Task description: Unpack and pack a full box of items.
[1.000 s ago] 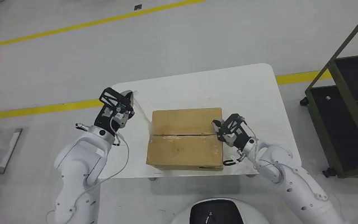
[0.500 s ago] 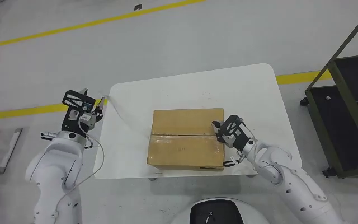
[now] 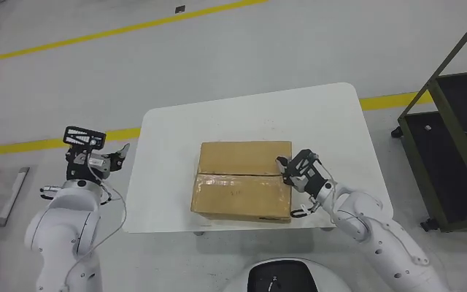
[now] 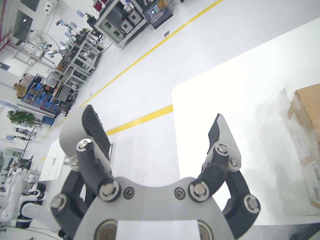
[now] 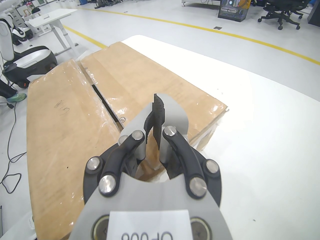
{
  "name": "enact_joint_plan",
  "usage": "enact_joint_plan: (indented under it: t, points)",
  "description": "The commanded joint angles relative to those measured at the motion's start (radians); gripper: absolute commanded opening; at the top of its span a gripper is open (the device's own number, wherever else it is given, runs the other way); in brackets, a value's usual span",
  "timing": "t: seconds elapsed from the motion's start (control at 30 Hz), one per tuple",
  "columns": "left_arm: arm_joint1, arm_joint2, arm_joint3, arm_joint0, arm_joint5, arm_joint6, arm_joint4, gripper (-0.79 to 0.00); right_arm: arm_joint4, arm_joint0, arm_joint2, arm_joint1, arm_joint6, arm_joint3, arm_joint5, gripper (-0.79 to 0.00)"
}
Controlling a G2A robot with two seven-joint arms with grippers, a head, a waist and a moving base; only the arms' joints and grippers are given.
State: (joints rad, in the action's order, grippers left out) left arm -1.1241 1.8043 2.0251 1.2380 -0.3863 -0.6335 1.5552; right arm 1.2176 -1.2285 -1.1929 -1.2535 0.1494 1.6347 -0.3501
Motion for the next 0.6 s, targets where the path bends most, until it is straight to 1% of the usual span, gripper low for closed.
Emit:
enact_joint_plan:
  t: [0.0, 0.13, 0.23, 0.37, 0.43, 0.5, 0.57]
  points:
    - [0.000, -0.028, 0.017, 0.005, -0.029, 0.002, -0.040, 0.000, 0.001, -0.009, -0.011, 0.002, -0.004, 0.018, 0.002, -0.785]
    - [-0.002, -0.119, 0.043, -0.001, -0.091, 0.010, -0.104, 0.000, 0.008, -0.043, -0.049, 0.008, -0.020, 0.072, 0.019, -0.785]
    - [-0.004, -0.209, 0.056, -0.018, -0.141, 0.017, -0.133, 0.000, 0.017, -0.083, -0.095, 0.016, -0.030, 0.120, 0.033, -0.785]
    - [-0.012, -0.363, 0.057, -0.046, -0.182, 0.005, -0.186, 0.000, 0.011, -0.151, -0.179, 0.027, -0.043, 0.176, 0.043, -0.785]
    - [-0.017, -0.443, 0.043, -0.067, -0.206, -0.005, -0.192, 0.000, 0.006, -0.184, -0.220, 0.033, -0.045, 0.195, 0.043, -0.785]
    - [-0.024, -0.517, 0.019, -0.085, -0.193, -0.013, -0.205, 0.000, -0.002, -0.216, -0.259, 0.037, -0.047, 0.207, 0.045, -0.785]
    - [-0.031, -0.590, 0.006, -0.111, -0.210, -0.017, -0.193, 0.000, -0.011, -0.243, -0.289, 0.041, -0.049, 0.214, 0.044, -0.785]
